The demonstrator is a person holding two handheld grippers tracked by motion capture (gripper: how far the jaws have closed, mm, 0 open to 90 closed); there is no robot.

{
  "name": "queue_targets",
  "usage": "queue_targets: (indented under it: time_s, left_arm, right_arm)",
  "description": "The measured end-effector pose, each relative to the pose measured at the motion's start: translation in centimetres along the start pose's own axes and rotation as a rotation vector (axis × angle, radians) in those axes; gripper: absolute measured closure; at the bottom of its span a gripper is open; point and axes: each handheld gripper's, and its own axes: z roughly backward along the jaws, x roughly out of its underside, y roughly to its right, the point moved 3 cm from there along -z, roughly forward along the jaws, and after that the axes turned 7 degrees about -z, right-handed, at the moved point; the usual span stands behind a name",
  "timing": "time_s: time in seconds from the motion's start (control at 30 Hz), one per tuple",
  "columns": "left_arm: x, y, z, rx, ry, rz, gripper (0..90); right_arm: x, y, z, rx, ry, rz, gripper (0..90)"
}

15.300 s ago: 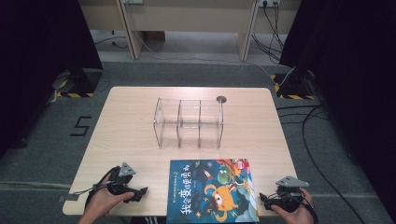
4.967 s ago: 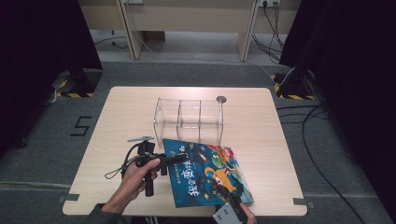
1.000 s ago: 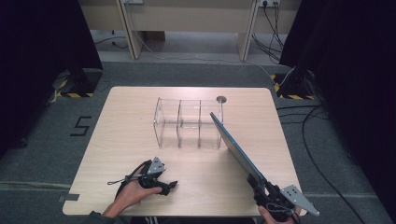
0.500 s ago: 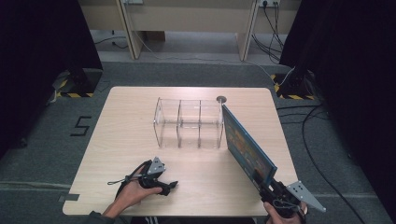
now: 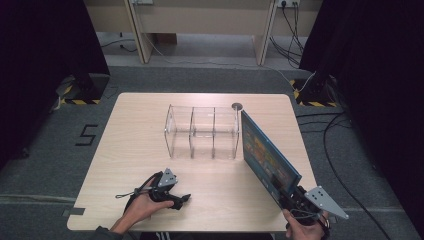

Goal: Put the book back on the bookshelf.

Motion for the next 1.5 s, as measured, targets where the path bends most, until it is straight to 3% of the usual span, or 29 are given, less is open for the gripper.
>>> queue_targets:
  time_s: [0.43,0.47,0.5,0.63,0.77,0.8,0.97,1.27,1.5]
  left_arm:
    - [0.0,0.0,0.0,0.001,-0.001,-0.003,9.8]
    - [0.0,0.0,0.0,0.001,-0.001,-0.003,9.8]
    - [0.0,0.0,0.0,0.003,-0.001,-0.004,9.8]
    - [0.0,0.0,0.0,0.005,-0.002,-0.005,9.8]
    - [0.0,0.0,0.0,0.006,-0.003,-0.007,9.8]
    - [0.0,0.0,0.0,0.005,-0.005,-0.007,9.8]
    - [0.0,0.0,0.0,0.006,-0.004,-0.007,9.8]
    - [0.0,0.0,0.0,0.008,-0.003,-0.008,9.8]
    - [0.0,0.1,0.0,0.006,-0.003,-0.007,9.8]
  right_arm:
    - [-0.5,0.7,-1.3,-0.006,0.000,0.004,73.3]
    - [-0.5,0.7,-1.4,-0.009,0.001,-0.004,73.3]
    - [-0.5,0.8,-1.5,-0.015,0.007,-0.047,73.5]
    - [-0.6,0.9,-1.4,-0.014,0.016,-0.081,73.6]
    - [-0.6,0.8,-0.8,-0.011,0.024,-0.085,75.8]
    - [-0.5,0.8,-0.4,-0.015,0.030,-0.116,76.9]
    - [-0.3,0.3,0.5,0.014,0.030,0.004,82.2]
    - [-0.1,-0.6,0.2,0.010,0.042,0.107,81.8]
    - [-0.3,-1.1,0.0,-0.006,0.056,0.135,80.8]
